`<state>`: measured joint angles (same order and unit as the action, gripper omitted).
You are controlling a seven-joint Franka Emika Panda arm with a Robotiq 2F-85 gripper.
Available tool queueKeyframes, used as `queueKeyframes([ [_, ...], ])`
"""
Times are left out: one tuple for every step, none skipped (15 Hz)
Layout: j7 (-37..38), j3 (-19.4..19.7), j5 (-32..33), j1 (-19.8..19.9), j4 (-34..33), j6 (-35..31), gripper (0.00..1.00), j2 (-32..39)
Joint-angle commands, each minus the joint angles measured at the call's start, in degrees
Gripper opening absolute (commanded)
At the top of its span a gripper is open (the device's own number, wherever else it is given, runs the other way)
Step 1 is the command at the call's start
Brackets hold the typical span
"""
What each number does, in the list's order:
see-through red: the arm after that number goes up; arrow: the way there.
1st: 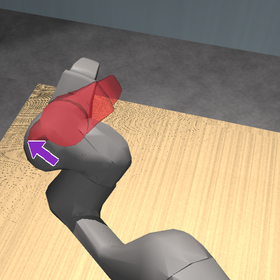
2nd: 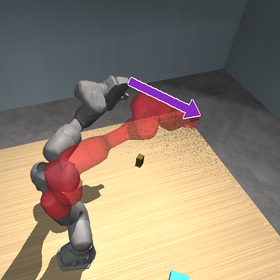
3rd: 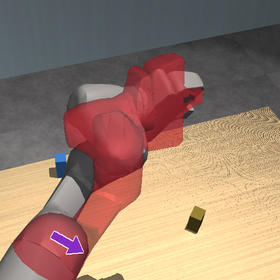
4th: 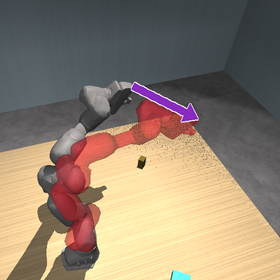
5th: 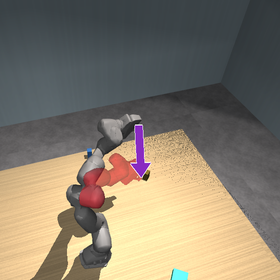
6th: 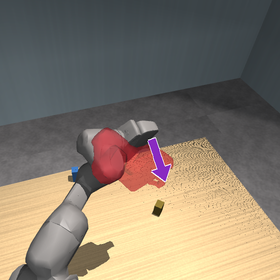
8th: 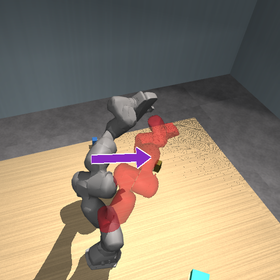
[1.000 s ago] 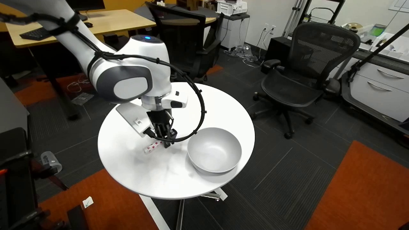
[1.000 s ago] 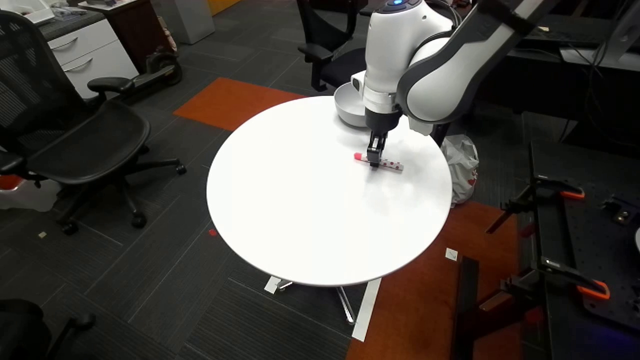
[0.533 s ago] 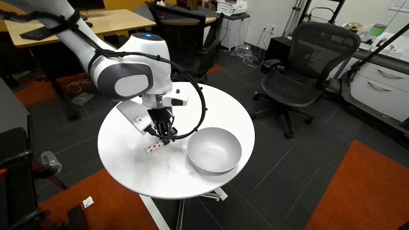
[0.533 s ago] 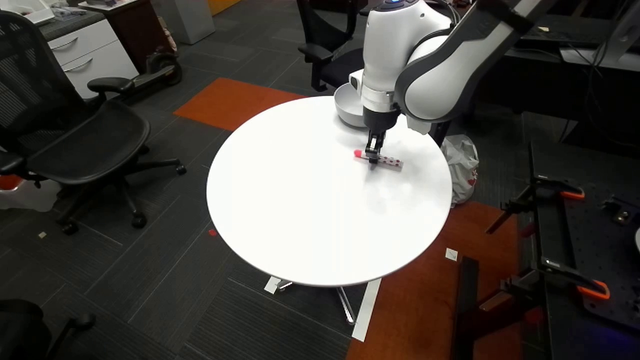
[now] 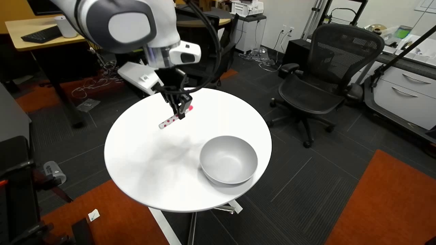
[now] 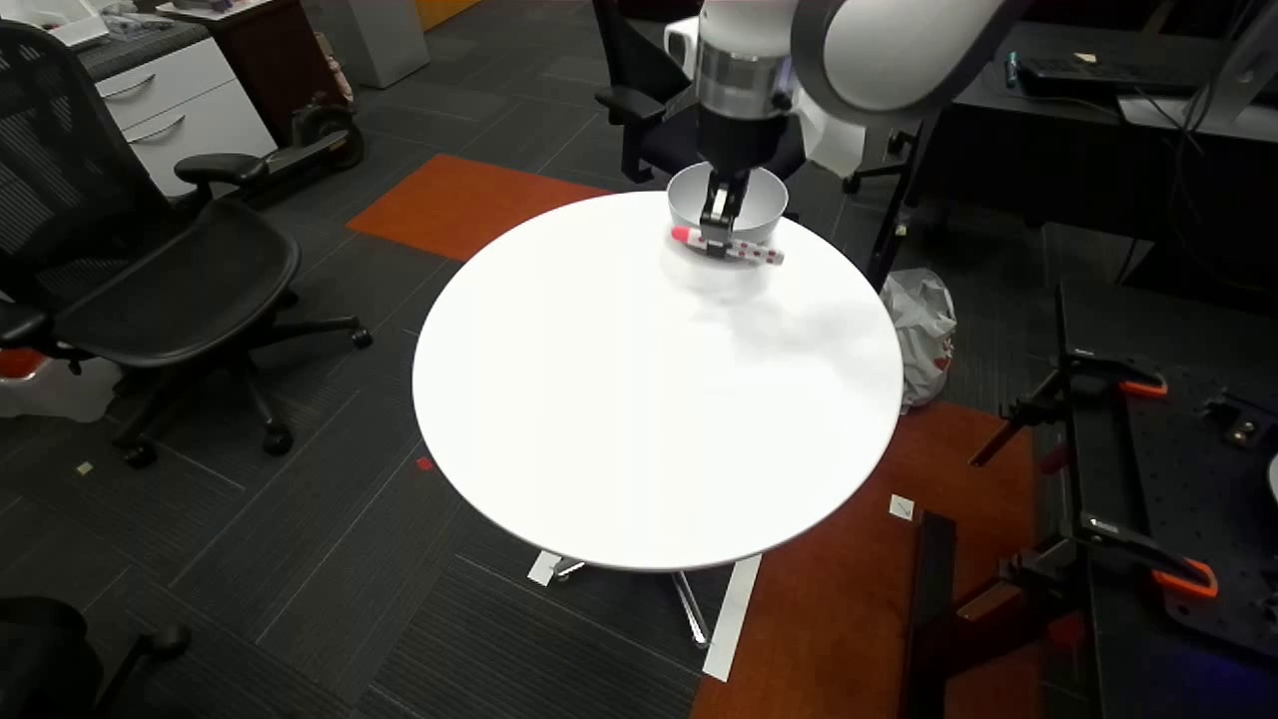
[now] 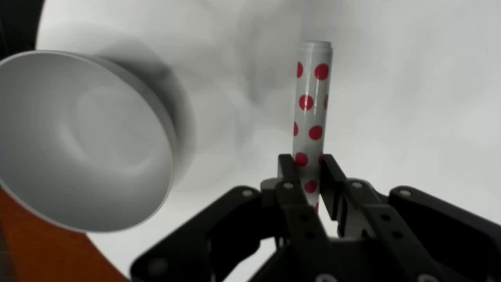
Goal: Pick the white tube and place it in the open drawer
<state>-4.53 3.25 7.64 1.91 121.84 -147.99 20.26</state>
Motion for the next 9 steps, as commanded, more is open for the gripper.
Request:
queueKeyframes([
  [2.3,2.6,2.5,0.3,-2.4,6.4,0.05,-5.0],
  [2.2,3.2,2.7,0.8,-3.5,7.5,0.05,-5.3],
  [2.1,3.7,2.6,1.2,-4.5,8.4,0.05,-5.5],
  [2.3,4.3,2.6,1.7,-5.9,9.1,0.05,-5.1],
  [1.9,4.6,2.4,2.1,-7.2,9.6,0.05,-4.5],
  [1.7,5.0,2.2,2.7,-8.6,10.0,0.05,-3.6],
  [1.7,5.2,2.0,3.1,-9.8,10.2,0.05,-2.7],
  [1.5,5.2,1.4,3.7,-10.8,10.1,0.05,-1.7],
  [1.4,5.3,1.2,4.1,-11.8,9.5,0.05,-0.6],
])
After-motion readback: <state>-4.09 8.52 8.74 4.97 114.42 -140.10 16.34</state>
